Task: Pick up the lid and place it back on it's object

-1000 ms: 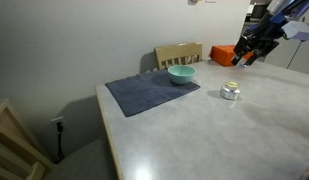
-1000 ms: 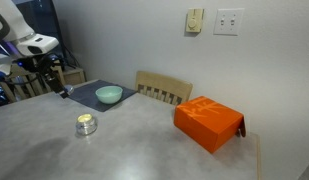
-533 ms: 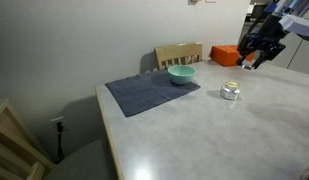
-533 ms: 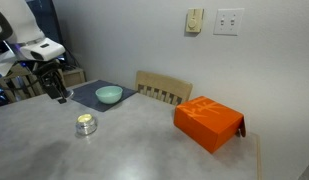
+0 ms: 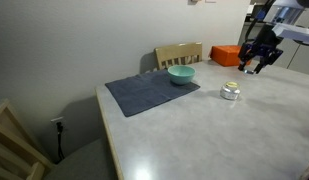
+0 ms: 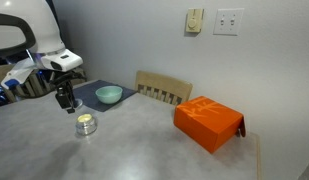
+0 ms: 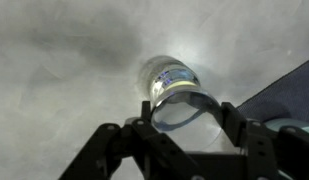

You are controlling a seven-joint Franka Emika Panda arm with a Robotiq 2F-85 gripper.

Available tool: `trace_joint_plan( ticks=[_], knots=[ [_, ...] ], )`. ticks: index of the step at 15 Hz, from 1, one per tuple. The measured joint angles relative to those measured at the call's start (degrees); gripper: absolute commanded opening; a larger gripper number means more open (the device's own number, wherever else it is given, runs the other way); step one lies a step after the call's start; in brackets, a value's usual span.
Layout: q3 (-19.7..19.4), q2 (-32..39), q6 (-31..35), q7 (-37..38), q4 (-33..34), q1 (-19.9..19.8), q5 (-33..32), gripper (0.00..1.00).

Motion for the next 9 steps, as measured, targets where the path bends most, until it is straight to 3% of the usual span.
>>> trace_joint_plan(
  ticks=[5, 9],
  knots=[
    [1.57, 7.11, -0.01, -6.7, 4.62, -0.07, 0.51, 0.44],
    [1.87, 10.11, -0.35, -7.45, 7.12, -0.07, -0.36, 0.44]
  ],
)
